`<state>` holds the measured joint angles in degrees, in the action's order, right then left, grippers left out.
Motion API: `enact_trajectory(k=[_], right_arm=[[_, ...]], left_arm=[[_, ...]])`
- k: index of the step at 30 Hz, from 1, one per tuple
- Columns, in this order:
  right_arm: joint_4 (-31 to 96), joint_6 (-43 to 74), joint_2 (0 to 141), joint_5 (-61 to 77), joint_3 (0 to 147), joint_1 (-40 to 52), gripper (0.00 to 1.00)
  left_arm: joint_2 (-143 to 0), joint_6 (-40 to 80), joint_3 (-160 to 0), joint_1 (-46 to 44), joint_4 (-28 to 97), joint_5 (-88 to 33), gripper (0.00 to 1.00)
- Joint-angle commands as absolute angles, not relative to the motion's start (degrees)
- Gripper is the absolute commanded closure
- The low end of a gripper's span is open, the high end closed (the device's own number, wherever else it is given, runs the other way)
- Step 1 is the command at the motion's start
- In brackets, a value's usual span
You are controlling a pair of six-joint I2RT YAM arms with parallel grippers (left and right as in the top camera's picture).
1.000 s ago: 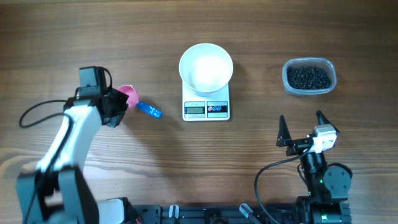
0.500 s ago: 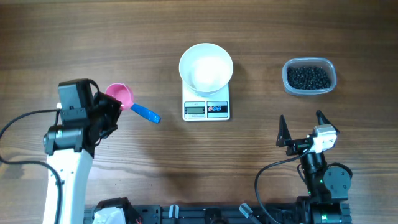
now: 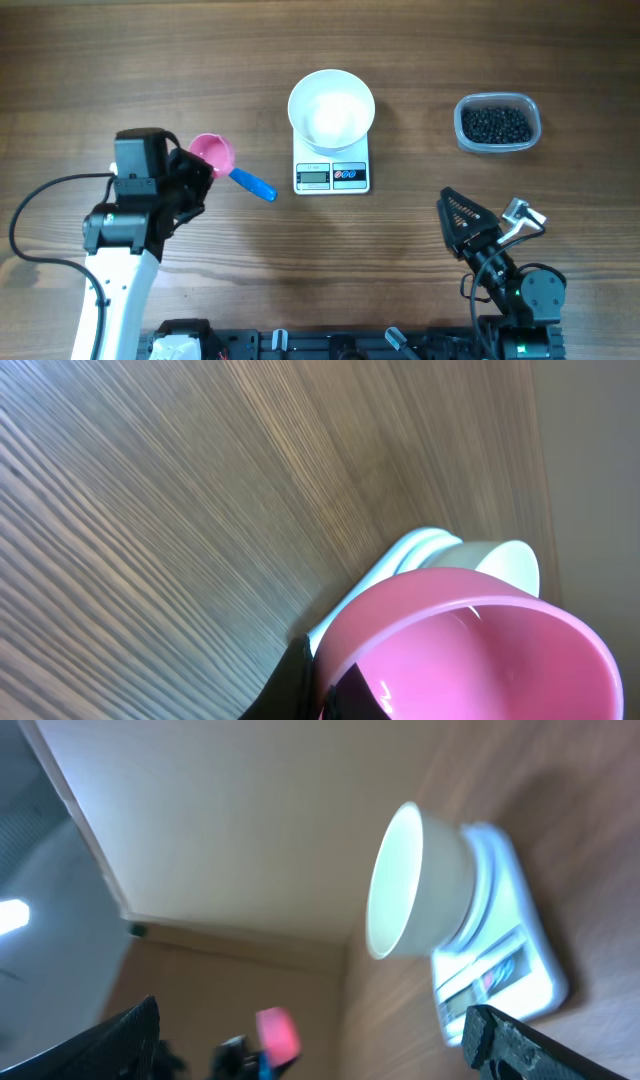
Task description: Scoop item into bowl and weigh 150g on scale
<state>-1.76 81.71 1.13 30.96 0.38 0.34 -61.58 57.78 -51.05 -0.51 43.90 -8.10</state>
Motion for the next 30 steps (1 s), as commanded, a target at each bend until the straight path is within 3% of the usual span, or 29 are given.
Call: enact_trajectory(k=[1, 11, 25, 30], right_arm=[[-5.06, 77.32, 1.41, 33.78, 0.32, 0.58, 0.00], [-8.95, 70.39, 4.93, 46.22, 2.52, 0.58, 0.00], [-8.97, 51.77, 33.01, 57.60, 17.30, 1.28, 0.01], [-9.02, 47.35, 41.17, 57.39, 22.74, 7.01, 0.00]], left_arm=[[-61.12, 63.64, -51.07, -3.25, 43.31, -8.75, 0.96], [-61.12, 67.68, -51.07, -10.15, 39.77, -8.73, 0.96], [-61.12, 74.52, -51.07, -19.46, 34.61, -4.54, 0.96], [-61.36, 77.45, -51.07, -22.13, 33.04, -3.42, 0.96]])
